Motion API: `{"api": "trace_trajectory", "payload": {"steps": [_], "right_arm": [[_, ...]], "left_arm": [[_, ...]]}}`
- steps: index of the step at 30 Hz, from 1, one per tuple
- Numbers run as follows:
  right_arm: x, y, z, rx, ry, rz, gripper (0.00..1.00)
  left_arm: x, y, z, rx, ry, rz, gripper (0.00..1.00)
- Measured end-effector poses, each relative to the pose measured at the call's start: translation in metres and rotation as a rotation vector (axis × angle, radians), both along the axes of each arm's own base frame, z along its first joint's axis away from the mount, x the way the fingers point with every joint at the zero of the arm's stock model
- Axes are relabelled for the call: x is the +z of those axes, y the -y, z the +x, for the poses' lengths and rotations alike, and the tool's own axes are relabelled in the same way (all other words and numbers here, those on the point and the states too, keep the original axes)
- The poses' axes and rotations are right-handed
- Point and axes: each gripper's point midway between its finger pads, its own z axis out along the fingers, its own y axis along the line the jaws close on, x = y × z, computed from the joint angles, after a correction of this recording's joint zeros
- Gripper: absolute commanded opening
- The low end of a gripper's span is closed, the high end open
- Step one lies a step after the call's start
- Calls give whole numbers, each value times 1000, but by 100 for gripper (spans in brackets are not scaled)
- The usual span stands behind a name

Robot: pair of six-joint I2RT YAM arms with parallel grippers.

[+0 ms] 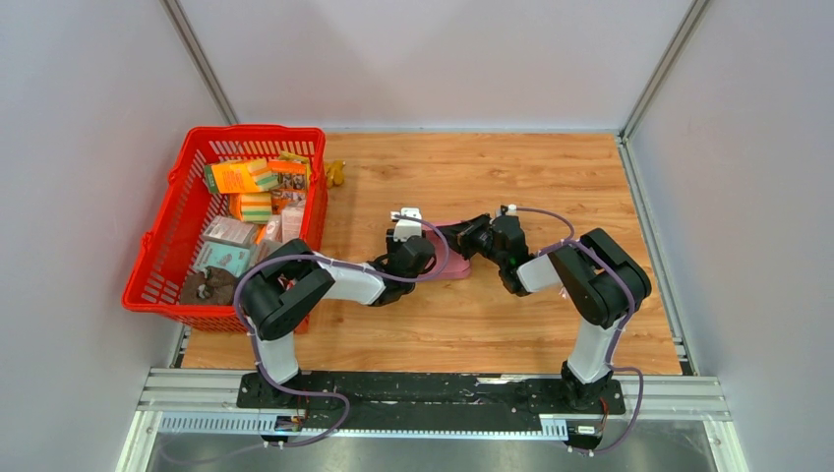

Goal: Fold the paper box

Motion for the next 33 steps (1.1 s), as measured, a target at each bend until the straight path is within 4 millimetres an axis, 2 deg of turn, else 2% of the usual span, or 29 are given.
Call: {"api": "trace_trajectory", "payload": {"steps": [2, 6, 10, 15, 18, 20, 21, 22, 23, 31, 33], "right_arm": [[0, 0, 0, 2, 0, 1, 0], [1, -1, -1, 6, 1, 3, 0], [1, -1, -1, 7, 1, 3, 0], [1, -1, -1, 8, 2, 4, 0], [1, -1, -1, 9, 3, 5, 0], [2, -1, -1, 10, 4, 6, 0], [2, -2, -1, 10, 4, 6, 0], [2, -2, -2, 12, 4, 6, 0], [2, -2, -2, 13, 4, 6, 0], [4, -9, -8, 29, 9, 4, 0], [5, -9, -10, 34, 19, -8, 5]], "left_arm": [[-3, -1, -3, -14, -1, -9, 52], [-7, 0, -5, -32, -12, -9, 43], [2, 4, 2, -30, 3, -25, 33], [10, 8, 13, -4, 13, -27, 31], [6, 7, 18, 21, 3, -8, 25], [3, 6, 20, 36, -8, 8, 17], [2, 4, 20, 45, -13, 16, 12], [2, 3, 20, 53, -16, 20, 3], [2, 1, 20, 65, -20, 24, 0], [11, -11, 13, 162, -26, 108, 0], [12, -10, 8, 173, -9, 124, 0]]}}
